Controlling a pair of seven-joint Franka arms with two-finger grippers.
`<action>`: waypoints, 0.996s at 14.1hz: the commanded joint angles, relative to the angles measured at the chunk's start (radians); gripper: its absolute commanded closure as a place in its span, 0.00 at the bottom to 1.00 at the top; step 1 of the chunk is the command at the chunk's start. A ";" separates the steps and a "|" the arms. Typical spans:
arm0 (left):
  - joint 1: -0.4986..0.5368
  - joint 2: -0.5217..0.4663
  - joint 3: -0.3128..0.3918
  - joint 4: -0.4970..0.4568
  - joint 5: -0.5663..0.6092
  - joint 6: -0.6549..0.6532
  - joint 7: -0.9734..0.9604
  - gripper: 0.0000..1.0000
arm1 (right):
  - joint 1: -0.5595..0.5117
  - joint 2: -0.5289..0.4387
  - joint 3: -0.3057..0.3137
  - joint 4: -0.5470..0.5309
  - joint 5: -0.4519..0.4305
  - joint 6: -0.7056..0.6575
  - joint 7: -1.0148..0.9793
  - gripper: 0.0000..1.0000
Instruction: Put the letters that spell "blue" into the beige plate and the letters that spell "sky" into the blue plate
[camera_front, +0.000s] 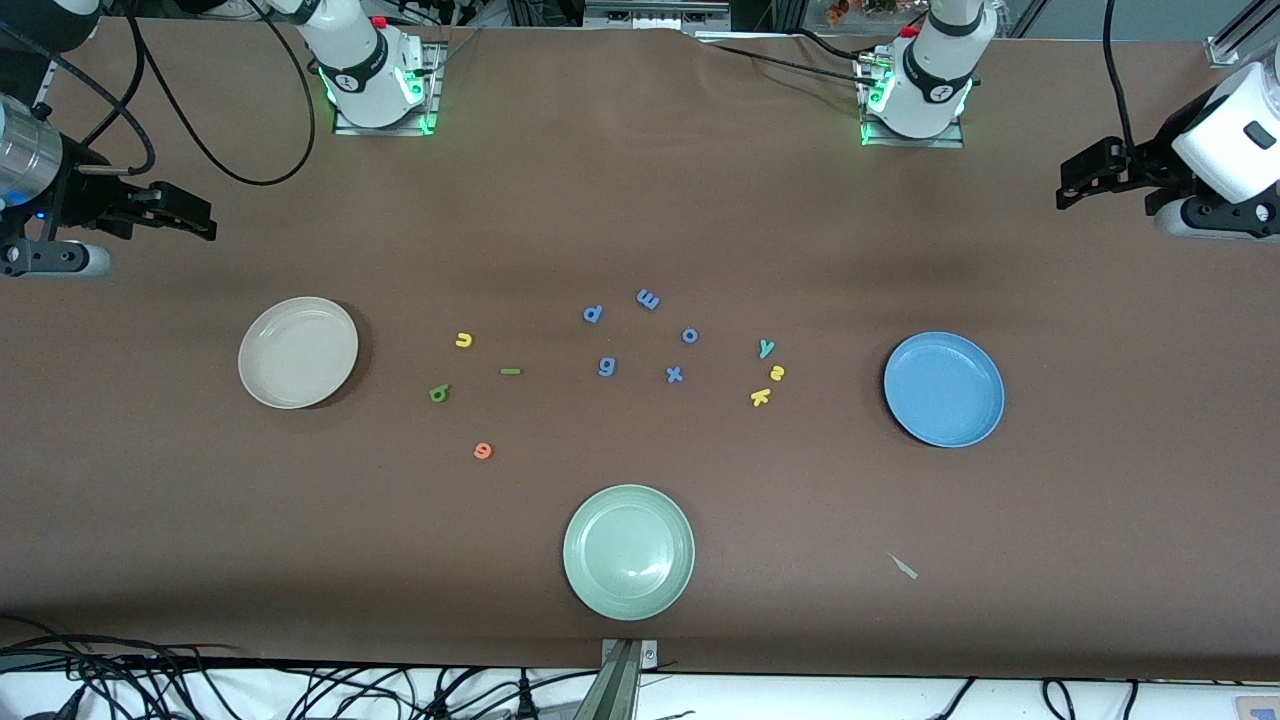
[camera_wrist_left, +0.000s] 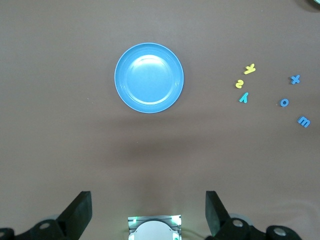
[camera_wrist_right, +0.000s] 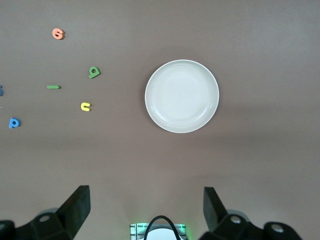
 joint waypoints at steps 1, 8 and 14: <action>-0.001 0.013 0.002 0.029 -0.025 -0.012 -0.012 0.00 | -0.009 0.010 0.008 0.025 -0.014 -0.004 -0.004 0.00; -0.001 0.013 0.002 0.029 -0.025 -0.012 -0.012 0.00 | -0.010 0.011 0.005 0.026 -0.025 -0.004 -0.002 0.00; -0.001 0.013 0.001 0.029 -0.025 -0.012 -0.012 0.00 | -0.012 0.011 -0.006 0.026 -0.031 -0.011 -0.002 0.00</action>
